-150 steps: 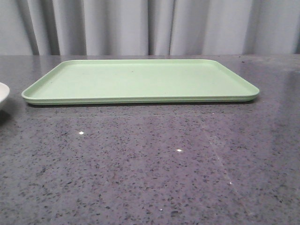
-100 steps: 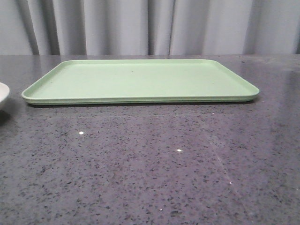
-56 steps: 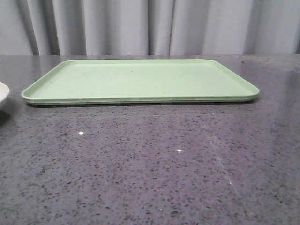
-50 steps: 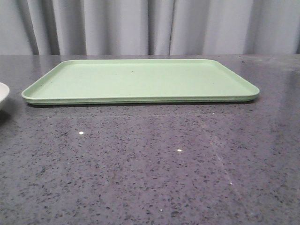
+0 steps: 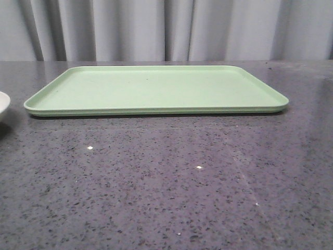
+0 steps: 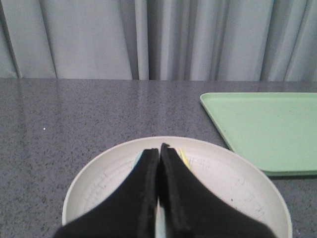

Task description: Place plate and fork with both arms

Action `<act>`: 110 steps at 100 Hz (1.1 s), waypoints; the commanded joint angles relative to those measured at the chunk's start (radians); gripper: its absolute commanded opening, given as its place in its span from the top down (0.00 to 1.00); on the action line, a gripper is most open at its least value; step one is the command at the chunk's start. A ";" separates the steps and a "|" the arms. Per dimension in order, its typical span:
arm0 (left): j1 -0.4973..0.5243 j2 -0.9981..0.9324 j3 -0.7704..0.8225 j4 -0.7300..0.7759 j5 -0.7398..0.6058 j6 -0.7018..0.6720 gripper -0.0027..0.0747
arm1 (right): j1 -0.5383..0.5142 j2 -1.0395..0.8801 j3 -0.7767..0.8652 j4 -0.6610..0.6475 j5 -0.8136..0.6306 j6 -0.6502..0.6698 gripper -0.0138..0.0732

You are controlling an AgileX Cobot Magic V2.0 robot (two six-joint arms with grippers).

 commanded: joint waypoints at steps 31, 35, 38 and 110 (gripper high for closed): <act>-0.001 0.296 -0.321 -0.010 -0.013 -0.003 0.99 | -0.006 0.299 -0.361 0.000 0.230 -0.011 0.92; -0.001 0.331 -0.344 -0.010 -0.013 -0.003 0.99 | -0.006 0.334 -0.385 0.000 0.234 -0.011 0.92; -0.001 0.353 -0.359 -0.010 -0.013 -0.003 0.99 | -0.006 0.357 -0.400 0.000 0.237 -0.012 0.92; -0.001 0.540 -0.500 -0.010 0.091 -0.003 0.34 | -0.006 0.555 -0.502 0.000 0.282 -0.012 0.30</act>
